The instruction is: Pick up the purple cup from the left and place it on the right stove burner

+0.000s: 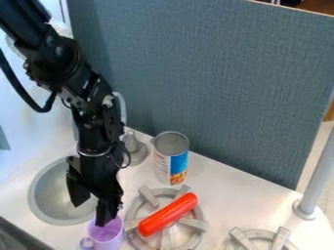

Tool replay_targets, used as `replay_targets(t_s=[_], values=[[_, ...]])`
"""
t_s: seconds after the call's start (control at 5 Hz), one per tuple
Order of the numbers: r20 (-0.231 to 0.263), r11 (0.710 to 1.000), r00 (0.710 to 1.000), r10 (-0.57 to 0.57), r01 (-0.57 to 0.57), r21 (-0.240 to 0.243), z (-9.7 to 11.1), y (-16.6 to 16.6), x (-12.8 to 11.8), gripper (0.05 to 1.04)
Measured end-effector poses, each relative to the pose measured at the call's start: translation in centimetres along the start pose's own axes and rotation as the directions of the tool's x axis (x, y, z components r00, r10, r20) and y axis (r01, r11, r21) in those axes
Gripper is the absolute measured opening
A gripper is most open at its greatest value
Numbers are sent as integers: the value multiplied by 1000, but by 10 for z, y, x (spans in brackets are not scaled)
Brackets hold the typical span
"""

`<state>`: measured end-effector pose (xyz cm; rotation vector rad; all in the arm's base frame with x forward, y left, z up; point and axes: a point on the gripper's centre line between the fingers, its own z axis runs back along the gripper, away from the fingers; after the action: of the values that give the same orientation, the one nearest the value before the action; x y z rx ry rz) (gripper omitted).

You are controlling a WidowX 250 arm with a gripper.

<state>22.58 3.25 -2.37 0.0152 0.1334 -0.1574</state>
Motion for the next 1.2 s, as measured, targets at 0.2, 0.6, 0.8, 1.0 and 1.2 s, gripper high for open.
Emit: replay_targets(t_s=[0.2,0.6,0.8,1.0,1.2], values=[[-24,1000,1000,2,-2,-5,-6,-1,-3,1001],[24,1000,1000,-9,9,25,-25,-26,6,1001],[0,1000,1000,1,-1,8,-42,-29,9,1001],[-14,999,999,42,-42,25,-52,-27,14,1001],[-22,998,999,50,-49,40,-62,-27,18,1001]])
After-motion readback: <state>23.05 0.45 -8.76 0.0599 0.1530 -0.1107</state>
